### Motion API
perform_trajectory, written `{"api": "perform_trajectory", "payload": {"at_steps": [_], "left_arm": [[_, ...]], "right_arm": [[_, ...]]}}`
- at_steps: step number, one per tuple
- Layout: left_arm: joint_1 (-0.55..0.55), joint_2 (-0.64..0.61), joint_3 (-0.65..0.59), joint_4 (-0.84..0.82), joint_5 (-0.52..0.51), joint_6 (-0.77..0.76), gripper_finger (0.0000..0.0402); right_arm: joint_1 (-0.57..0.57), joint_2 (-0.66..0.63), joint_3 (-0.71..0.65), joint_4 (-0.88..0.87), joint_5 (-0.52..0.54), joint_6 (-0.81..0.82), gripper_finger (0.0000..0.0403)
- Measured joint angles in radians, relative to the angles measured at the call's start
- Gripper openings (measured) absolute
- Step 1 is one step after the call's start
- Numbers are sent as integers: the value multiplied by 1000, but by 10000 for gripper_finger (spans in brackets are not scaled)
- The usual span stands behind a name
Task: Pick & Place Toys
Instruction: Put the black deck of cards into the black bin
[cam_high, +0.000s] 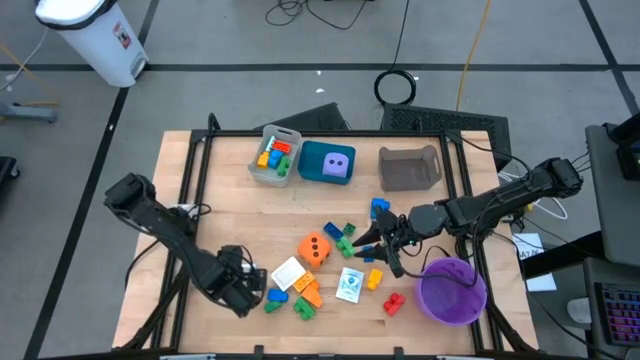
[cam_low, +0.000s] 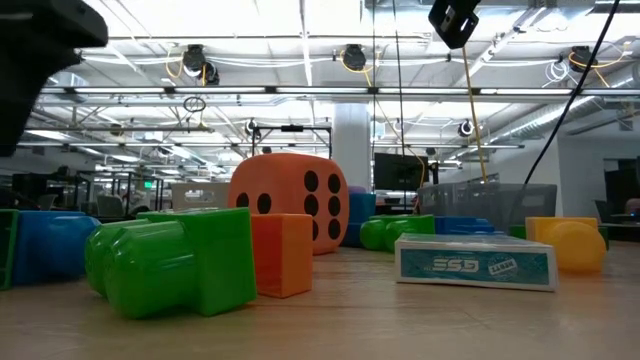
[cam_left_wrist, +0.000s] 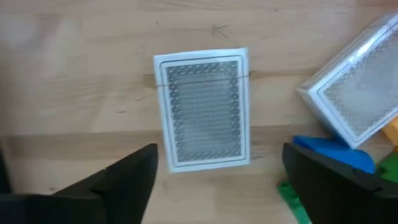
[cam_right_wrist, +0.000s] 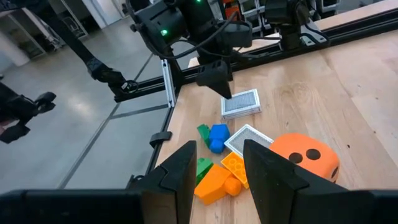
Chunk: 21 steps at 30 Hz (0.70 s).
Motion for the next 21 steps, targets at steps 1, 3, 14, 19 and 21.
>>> {"api": "perform_trajectory", "payload": {"at_steps": [1,3,14,19,21], "left_arm": [[4,0,-8,11,-2,2,370],[12,0,-29,35,2,1,389],[51,0,-107,129,11,25,379],[63,0,-129,128,37,30,379],[63,0,-137,130,42,30,379]], "right_arm": [[0,0,0,0,0,0,128],[0,0,0,0,0,0,128],[0,0,0,-6,-1,0,128],[0,0,0,-12,-1,-3,128],[0,0,0,-22,-1,-4,128]]}}
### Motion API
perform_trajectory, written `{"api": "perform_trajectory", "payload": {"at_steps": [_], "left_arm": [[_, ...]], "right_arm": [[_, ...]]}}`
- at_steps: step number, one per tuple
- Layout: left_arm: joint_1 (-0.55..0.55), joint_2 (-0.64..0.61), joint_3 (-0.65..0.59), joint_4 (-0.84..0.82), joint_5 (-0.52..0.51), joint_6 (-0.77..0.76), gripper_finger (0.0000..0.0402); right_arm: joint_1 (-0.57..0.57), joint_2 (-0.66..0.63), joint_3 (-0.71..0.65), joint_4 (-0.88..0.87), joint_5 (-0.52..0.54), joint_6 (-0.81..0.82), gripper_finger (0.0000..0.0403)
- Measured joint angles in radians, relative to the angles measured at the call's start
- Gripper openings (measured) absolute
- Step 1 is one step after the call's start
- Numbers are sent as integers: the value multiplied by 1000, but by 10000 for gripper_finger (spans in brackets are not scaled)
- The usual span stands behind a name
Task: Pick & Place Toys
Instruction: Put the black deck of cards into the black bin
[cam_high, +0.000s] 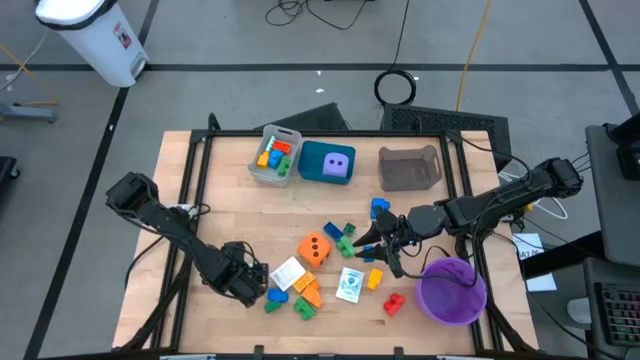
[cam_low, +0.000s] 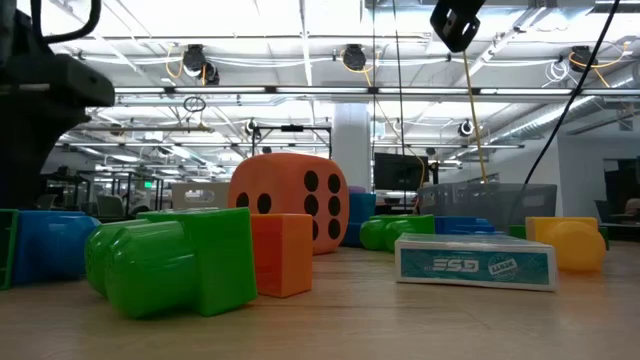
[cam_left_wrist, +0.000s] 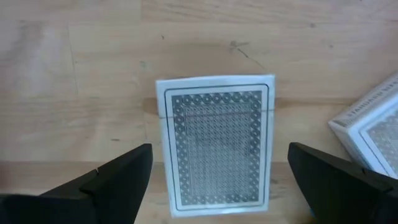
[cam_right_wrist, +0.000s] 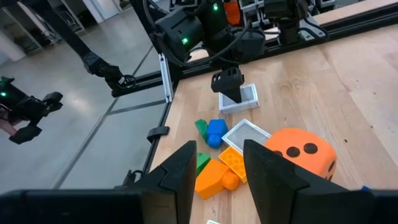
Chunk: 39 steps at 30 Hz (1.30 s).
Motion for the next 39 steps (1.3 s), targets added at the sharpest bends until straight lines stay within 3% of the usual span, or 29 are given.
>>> {"api": "perform_trajectory", "payload": {"at_steps": [9,23,34,39], "left_arm": [[0,-2,-59,56,16,-9,379],[30,-1,-62,104,-26,51,379],[111,-1,-62,110,-21,149,379],[133,-1,-62,111,17,125,379]], "right_arm": [[0,0,-31,4,0,8,128],[0,0,-264,375,0,193,128],[0,0,-275,384,0,210,128],[0,0,-275,384,0,221,128]]}}
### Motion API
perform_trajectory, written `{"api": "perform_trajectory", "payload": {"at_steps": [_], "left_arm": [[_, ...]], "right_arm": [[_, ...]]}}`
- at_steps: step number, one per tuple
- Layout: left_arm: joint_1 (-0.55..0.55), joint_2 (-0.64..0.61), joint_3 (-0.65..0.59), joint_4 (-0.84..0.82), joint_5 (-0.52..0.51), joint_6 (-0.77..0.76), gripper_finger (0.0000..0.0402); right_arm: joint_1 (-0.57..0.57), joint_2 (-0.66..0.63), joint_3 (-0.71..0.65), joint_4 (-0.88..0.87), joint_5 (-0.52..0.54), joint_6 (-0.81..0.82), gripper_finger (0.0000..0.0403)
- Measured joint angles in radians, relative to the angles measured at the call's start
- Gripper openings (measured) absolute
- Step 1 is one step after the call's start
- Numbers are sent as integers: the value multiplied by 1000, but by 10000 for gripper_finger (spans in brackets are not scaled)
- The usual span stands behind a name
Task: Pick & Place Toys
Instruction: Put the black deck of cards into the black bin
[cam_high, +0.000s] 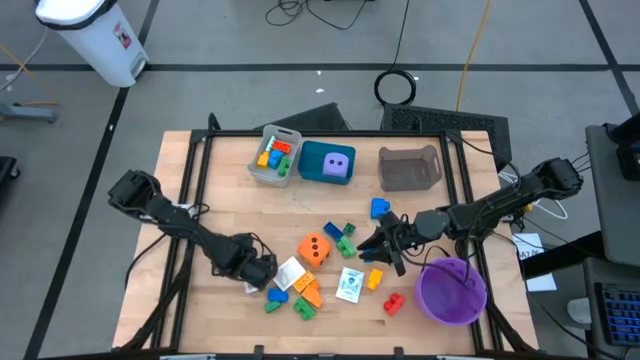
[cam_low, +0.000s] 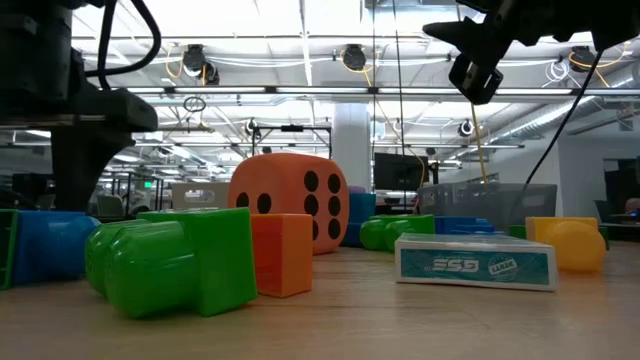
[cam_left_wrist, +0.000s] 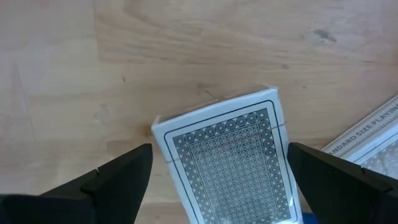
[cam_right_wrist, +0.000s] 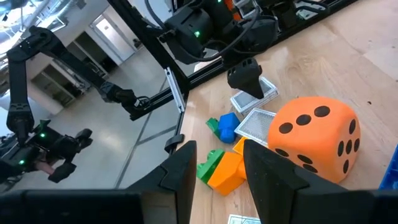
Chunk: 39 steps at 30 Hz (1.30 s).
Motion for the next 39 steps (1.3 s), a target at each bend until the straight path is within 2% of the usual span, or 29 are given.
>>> {"api": "perform_trajectory", "payload": {"at_steps": [8,13,22,27,34,39], "left_arm": [[5,2,0,80,15,-94,379],[7,2,0,73,6,-141,379],[13,23,0,63,11,-127,379],[43,74,3,104,81,-30,378],[74,76,2,120,91,11,378],[86,76,2,119,104,38,351]], "right_arm": [[0,0,0,0,0,0,128],[0,0,0,0,0,-1,128],[0,0,0,0,0,-6,128],[0,0,0,-1,0,-8,128],[0,0,0,-1,0,-4,128],[0,0,0,-1,0,-4,128]]}}
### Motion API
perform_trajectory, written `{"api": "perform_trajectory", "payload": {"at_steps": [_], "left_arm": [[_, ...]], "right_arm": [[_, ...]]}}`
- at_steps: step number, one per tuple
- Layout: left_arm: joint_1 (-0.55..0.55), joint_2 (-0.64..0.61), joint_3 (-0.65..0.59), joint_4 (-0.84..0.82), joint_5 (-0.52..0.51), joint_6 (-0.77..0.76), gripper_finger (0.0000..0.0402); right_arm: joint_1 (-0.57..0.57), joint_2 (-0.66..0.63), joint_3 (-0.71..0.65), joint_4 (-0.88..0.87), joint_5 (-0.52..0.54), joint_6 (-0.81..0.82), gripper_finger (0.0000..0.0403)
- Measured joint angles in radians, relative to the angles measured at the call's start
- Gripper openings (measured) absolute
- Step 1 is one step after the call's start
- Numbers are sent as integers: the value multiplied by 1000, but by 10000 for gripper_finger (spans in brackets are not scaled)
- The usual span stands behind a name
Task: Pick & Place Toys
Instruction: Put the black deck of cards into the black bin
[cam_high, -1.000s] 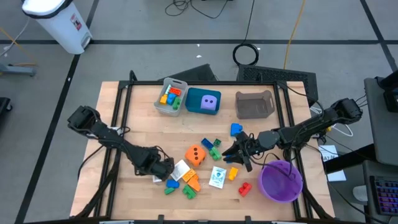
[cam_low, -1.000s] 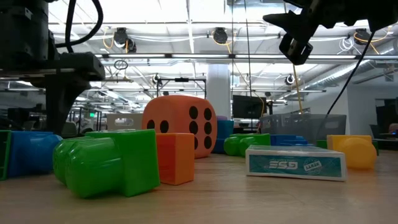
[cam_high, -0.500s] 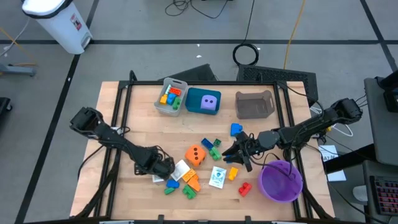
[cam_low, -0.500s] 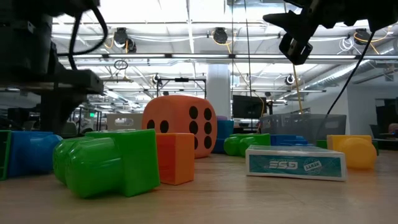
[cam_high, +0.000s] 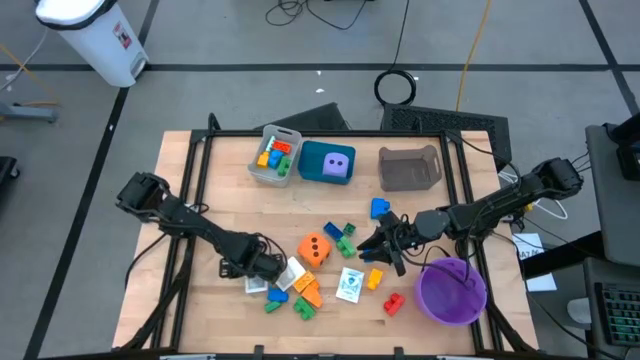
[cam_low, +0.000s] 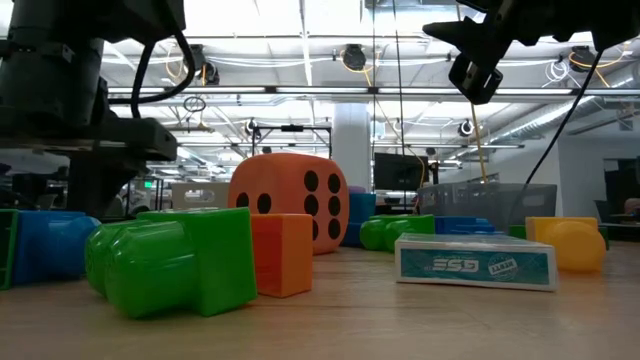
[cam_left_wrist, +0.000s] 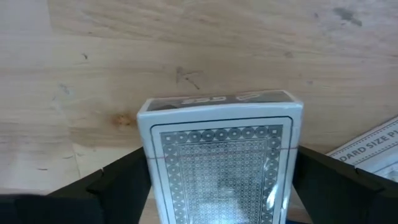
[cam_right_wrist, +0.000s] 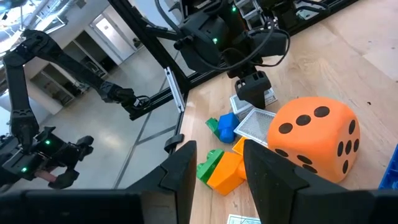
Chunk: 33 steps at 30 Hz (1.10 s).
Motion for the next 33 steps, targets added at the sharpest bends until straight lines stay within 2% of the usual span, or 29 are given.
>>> {"api": "perform_trajectory", "payload": {"at_steps": [6,9,12,17,20,24,27,30,33], "left_arm": [[4,-2,0,-3,0,36,298],[4,-10,0,-25,-1,55,298],[15,-38,-3,-74,-27,75,316],[50,-142,-4,-131,-115,92,330],[79,-227,-4,-124,-241,86,315],[113,-342,-3,-9,-466,103,298],[144,-409,-2,148,-636,188,302],[190,-434,-2,356,-725,326,317],[238,-428,-1,604,-726,495,323]], "right_arm": [[0,0,0,0,0,-6,128],[0,0,0,0,0,-6,128],[0,0,0,7,0,-5,128],[0,0,0,86,0,-16,128],[0,0,0,184,0,-44,128],[0,0,0,354,6,-119,128],[8,-1,14,416,76,-205,128],[33,-3,74,377,183,-333,125],[61,-5,173,226,306,-500,118]]}}
